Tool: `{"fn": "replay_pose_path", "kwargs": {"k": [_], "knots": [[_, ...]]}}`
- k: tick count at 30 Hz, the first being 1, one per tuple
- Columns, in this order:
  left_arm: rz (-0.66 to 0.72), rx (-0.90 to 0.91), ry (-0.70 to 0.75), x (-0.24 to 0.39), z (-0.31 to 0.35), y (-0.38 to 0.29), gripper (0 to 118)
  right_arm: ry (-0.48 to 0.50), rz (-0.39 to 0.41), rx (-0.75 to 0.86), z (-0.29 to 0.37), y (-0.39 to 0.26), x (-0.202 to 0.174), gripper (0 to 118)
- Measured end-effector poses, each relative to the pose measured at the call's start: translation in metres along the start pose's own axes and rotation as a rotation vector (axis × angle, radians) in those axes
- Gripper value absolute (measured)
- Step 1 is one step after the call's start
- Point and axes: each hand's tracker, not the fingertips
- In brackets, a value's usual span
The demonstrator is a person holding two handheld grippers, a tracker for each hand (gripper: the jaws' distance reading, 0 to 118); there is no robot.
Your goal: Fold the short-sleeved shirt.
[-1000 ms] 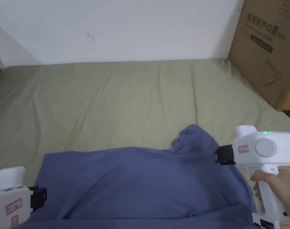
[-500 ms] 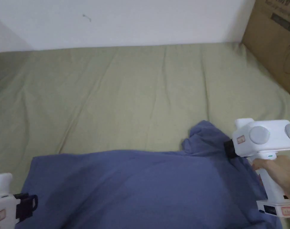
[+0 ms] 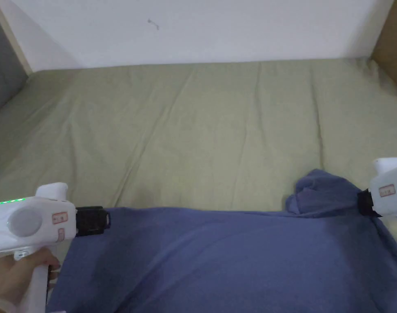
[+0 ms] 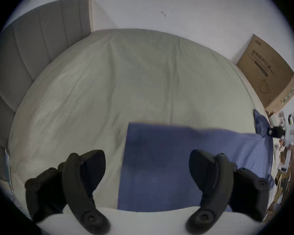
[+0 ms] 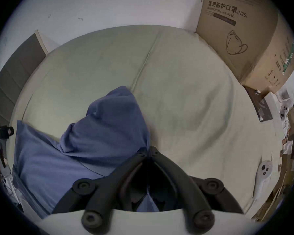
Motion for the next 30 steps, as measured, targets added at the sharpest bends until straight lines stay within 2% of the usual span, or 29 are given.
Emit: {"fn": "replay_pose_path", "kwargs": {"k": [3, 4, 5, 6, 7, 8, 9, 10, 13, 15, 20, 26, 28, 30], "knots": [[0.046, -0.006, -0.031, 0.0, -0.023, 0.013, 103, 0.011, -0.021, 0.0, -0.002, -0.002, 0.001, 0], [0.043, -0.012, -0.029, 0.001, -0.032, 0.014, 95, 0.011, -0.02, -0.001, -0.002, -0.002, 0.001, 0], [0.05, -0.019, -0.025, 0.001, -0.041, 0.014, 81, 0.01, -0.019, -0.002, -0.003, -0.004, 0.0, 0], [0.046, -0.027, -0.022, 0.003, -0.047, 0.013, 72, 0.009, -0.02, -0.004, -0.004, -0.003, 0.0, 0], [-0.053, -0.045, 0.091, 0.008, -0.05, 0.007, 65, 0.011, -0.024, -0.005, -0.003, -0.003, 0.001, 0], [-0.1, -0.011, 0.055, 0.013, -0.043, 0.005, 46, 0.025, -0.039, -0.005, -0.001, -0.002, 0.001, 0], [-0.118, 0.008, 0.056, 0.015, -0.034, 0.007, 5, 0.033, -0.046, 0.001, 0.001, -0.002, 0.001, 0], [-0.155, 0.027, 0.079, 0.016, -0.026, 0.008, 1, 0.038, -0.052, 0.009, 0.005, -0.002, 0.002, 0], [-0.158, 0.012, 0.006, 0.021, -0.006, 0.012, 1, 0.074, -0.088, 0.042, 0.025, -0.002, 0.002, 0], [-0.2, 0.069, 0.022, 0.027, 0.017, 0.011, 1, 0.094, -0.1, 0.065, 0.044, -0.004, 0.004, 0], [-0.191, 0.152, -0.028, 0.02, 0.095, -0.002, 1, 0.111, -0.083, 0.129, 0.109, -0.029, 0.005, 0], [-0.171, 0.203, -0.076, -0.01, 0.182, -0.061, 1, 0.115, -0.045, 0.16, 0.186, -0.1, 0.013, 0], [-0.16, 0.184, -0.087, -0.016, 0.194, -0.088, 1, 0.123, -0.037, 0.146, 0.202, -0.134, 0.012, 0], [-0.179, 0.14, -0.077, -0.02, 0.195, -0.121, 1, 0.084, 0.006, 0.101, 0.204, -0.174, 0.007, 0]]}}
